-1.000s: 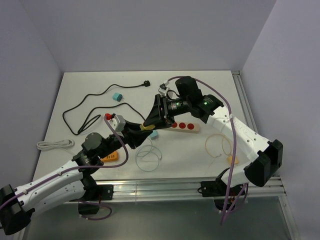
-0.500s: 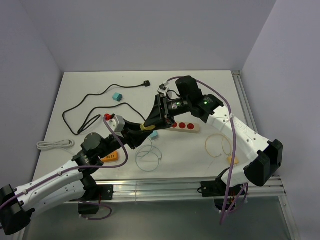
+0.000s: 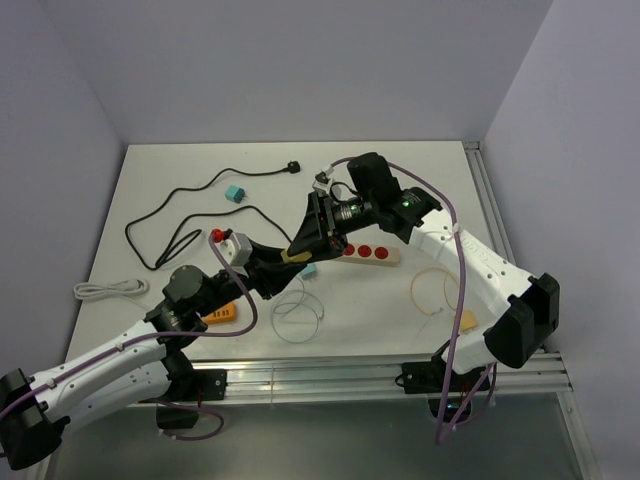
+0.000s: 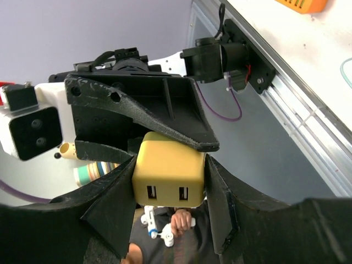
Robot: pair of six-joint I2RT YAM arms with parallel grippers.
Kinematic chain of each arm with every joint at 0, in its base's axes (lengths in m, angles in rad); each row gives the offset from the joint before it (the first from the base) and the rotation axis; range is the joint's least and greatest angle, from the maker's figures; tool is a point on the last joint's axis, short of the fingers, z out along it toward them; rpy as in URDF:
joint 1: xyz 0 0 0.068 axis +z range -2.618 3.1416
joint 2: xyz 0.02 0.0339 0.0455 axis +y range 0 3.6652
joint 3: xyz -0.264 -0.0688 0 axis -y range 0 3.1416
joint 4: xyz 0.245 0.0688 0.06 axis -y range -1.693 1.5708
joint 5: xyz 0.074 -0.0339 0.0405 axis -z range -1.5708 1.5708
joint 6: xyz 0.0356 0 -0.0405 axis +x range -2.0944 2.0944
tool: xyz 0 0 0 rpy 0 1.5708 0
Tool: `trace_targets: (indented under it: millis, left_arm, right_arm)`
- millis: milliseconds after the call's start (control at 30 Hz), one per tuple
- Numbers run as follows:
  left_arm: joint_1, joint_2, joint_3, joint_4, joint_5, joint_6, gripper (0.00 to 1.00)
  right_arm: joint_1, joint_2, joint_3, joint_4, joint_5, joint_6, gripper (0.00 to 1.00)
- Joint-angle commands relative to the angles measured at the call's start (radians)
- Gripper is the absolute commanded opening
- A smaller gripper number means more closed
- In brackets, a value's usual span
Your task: Insert the plug
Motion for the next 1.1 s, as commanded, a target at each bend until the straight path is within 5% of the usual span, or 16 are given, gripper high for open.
trace_targets:
  millis: [0, 167, 267, 333, 367, 400, 433, 533, 733, 800, 1067]
  left_arm:
    - [-0.001, 0.001, 0.011, 0.034, 0.025, 0.026, 0.0]
    - [-0.004, 0.001, 0.013, 0.024, 0.03, 0.029, 0.0]
    - [-0.006, 0.0, 0.013, 0.02, 0.018, 0.03, 0.0]
    - [-0.006, 0.008, 0.019, 0.003, 0.007, 0.026, 0.01]
    - [-0.006, 0.011, 0.026, -0.012, -0.034, 0.018, 0.01]
    - [-0.006, 0.018, 0.054, -0.04, -0.06, -0.006, 0.09]
    - [-0.006, 0.031, 0.066, -0.089, -0.1, -0.019, 0.35]
    - [-0.006, 0.034, 0.102, -0.176, -0.285, -0.115, 0.77]
    - [-0.006, -0.021, 0.174, -0.425, -0.66, -0.331, 0.99]
    - [-0.006, -0.043, 0.192, -0.514, -0.752, -0.396, 0.99]
    - [-0.004, -0.133, 0.143, -0.491, -0.699, -0.402, 0.97]
  right_arm:
    - [-0.004, 0.017, 0.048, -0.041, -0.026, -0.035, 0.56]
    - [-0.004, 0.036, 0.071, -0.085, -0.027, -0.072, 0.51]
    - [-0.004, 0.024, 0.055, -0.068, -0.041, -0.067, 0.3]
    - [-0.003, 0.011, 0.038, -0.062, -0.044, -0.066, 0.02]
    - [-0.004, 0.008, 0.033, -0.062, -0.046, -0.066, 0.0]
    - [-0.004, 0.004, 0.03, -0.062, -0.034, -0.07, 0.0]
    - [-0.003, -0.006, 0.032, -0.065, -0.018, -0.085, 0.0]
    - [-0.015, -0.029, 0.054, -0.085, 0.095, -0.142, 0.0]
    - [-0.133, -0.012, 0.064, -0.285, 0.668, -0.383, 0.0]
    - [-0.176, 0.009, 0.038, -0.309, 0.763, -0.433, 0.0]
    - [-0.306, 0.158, 0.07, -0.452, 1.029, -0.543, 0.0]
